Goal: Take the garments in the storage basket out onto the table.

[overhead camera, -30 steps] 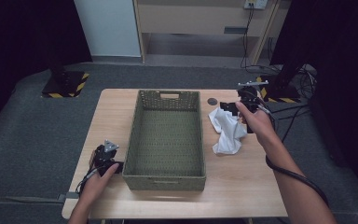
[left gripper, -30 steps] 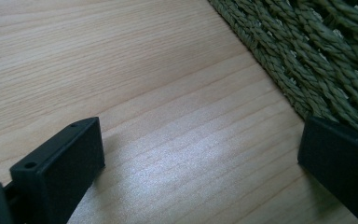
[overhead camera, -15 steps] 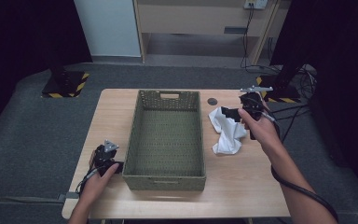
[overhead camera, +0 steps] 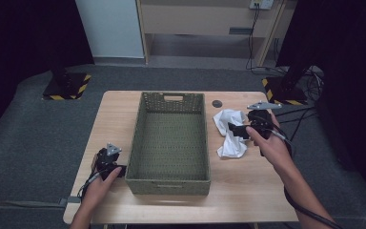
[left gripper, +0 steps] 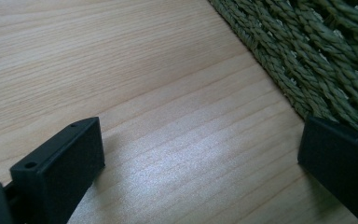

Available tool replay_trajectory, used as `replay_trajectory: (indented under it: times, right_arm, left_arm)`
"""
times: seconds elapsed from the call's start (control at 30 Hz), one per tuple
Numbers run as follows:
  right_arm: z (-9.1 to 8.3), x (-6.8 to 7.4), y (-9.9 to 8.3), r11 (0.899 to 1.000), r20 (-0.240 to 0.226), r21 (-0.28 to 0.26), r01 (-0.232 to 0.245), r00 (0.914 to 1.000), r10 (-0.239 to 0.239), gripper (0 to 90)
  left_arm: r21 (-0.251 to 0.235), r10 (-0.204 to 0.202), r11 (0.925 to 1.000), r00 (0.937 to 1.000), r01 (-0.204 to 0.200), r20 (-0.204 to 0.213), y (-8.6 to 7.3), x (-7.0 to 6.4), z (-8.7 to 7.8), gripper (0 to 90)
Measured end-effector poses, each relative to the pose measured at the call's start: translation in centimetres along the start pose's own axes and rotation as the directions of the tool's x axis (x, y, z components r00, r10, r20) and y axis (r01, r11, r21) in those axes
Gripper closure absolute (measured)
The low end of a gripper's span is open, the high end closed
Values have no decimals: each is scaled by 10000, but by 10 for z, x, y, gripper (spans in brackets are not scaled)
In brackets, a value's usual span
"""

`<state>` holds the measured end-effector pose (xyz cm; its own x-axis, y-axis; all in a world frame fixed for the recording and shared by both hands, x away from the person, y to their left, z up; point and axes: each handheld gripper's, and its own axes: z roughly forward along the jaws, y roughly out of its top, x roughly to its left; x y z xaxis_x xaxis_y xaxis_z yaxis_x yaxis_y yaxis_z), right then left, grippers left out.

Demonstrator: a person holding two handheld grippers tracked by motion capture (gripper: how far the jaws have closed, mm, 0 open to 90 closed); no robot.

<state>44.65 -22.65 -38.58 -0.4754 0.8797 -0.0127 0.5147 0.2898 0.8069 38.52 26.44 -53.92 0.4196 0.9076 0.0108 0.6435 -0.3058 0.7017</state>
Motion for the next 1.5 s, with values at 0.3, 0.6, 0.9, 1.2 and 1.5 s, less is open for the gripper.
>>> replay_trajectory:
  times: [0.3, 0.6, 0.9, 1.2, 1.5]
  right_arm:
    - [-2, 1, -14, 9999, -81, 19, 153, 9998, -153, 22]
    - [-1, -1, -29, 9999, -91, 76, 134, 9999, -134, 21]
    - [2, 2, -44, 9998, -118, 176, 56, 9999, -54, 20]
    - [7, 8, -65, 9994, -321, 344, 47, 9995, -36, 21]
    - [9, 11, -80, 9993, -450, 366, -95, 9989, 111, 20]
  left_arm:
    - [0, -1, 10000, 10000, 1, 0, 0, 0, 0, 0]
    - [-4, -5, 10000, 10000, 5, -5, 0, 0, 0, 0]
    - [2, -4, 10000, 10000, 4, 1, 0, 0, 0, 0]
    - [1, -2, 10000, 10000, 2, 0, 0, 0, 0, 0]
    - [0, -3, 10000, 10000, 3, -2, 0, 0, 0, 0]
